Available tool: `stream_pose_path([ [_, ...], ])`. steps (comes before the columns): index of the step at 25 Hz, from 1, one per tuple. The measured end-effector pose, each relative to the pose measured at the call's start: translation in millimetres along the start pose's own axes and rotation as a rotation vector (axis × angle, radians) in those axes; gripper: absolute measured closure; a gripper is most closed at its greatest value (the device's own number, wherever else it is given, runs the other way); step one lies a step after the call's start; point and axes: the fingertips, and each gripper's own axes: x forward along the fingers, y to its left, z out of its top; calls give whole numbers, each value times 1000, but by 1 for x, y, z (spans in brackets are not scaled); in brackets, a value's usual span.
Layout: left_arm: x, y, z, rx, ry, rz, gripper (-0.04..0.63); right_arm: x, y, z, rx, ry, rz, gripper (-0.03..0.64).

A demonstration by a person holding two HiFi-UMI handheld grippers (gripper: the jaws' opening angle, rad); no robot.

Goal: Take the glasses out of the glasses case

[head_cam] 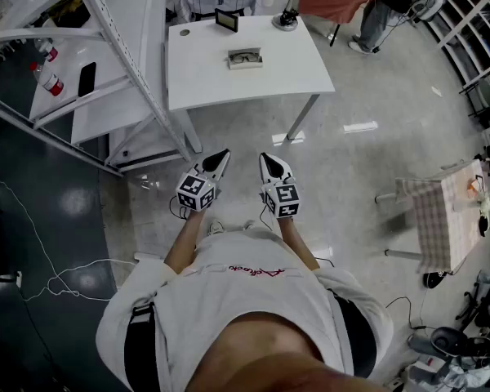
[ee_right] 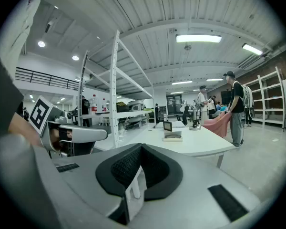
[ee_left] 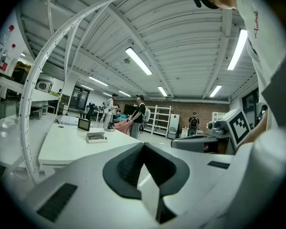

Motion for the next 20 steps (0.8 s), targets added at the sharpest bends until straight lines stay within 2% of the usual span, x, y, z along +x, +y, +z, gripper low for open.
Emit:
stream_pose_path([
  [11,17,-11,-4,-3,10,27,569,-12,-27,2,21,-39,-14,621],
  [20,37,-27,-15,-18,16,51,569,-23,-55,-13,36,-12,6,621],
])
